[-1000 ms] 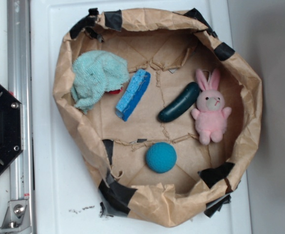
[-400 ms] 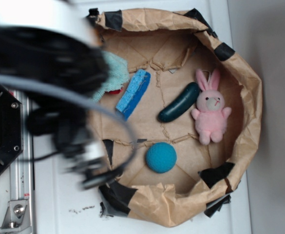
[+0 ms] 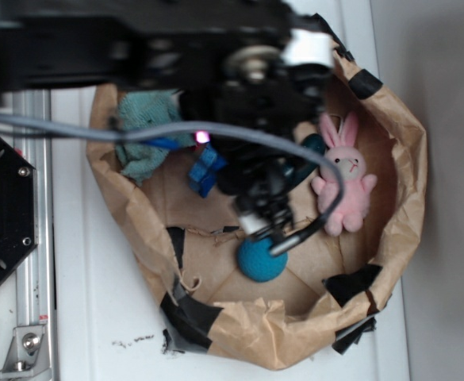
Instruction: Grab the plastic pickle.
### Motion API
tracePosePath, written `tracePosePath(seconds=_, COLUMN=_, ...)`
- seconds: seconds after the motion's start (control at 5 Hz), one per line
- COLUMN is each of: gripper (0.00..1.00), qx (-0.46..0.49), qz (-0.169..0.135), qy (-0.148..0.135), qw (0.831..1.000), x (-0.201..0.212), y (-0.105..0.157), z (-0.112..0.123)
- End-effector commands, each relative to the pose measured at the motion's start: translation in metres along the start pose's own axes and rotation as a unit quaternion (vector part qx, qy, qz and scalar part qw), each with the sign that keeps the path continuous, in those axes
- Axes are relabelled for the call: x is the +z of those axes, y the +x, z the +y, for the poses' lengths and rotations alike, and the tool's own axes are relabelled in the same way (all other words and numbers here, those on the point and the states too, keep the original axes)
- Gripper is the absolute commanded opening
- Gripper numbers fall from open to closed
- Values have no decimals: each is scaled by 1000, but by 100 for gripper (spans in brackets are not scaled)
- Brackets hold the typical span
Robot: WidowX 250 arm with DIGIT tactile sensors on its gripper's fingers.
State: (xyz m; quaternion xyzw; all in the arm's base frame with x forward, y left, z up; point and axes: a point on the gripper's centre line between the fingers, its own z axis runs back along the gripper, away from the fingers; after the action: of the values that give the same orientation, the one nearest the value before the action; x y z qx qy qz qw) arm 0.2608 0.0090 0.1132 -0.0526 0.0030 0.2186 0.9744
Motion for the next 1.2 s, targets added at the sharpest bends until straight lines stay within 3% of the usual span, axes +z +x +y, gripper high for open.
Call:
tracePosePath(seconds=0.0, gripper=100, qx=-51, qz=-26, qy=33, qw=998, x=-41, y=46, z=-23)
tracePosePath(seconds=0.2, gripper=100, qx=-140, qz=-24, qy=35, qw=989, x=-69, y=60, z=-36)
tracePosePath(seconds=0.4, gripper=100, qx=-189, qz=-25, qy=4, qw=982, x=-84, y=58, z=-36)
tracePosePath(seconds=0.6, gripper=99, qx=-205, qz=-18, qy=24, qw=978, x=-83, y=52, z=-36)
tracePosePath(seconds=0.8, gripper=0, qx=-196, qz=-17, qy=31, qw=980, x=-78, y=48, z=-32)
tracePosePath(seconds=1.0, gripper=0, qx=-217, qz=-28, qy=61, qw=974, x=-59, y=43, z=-31)
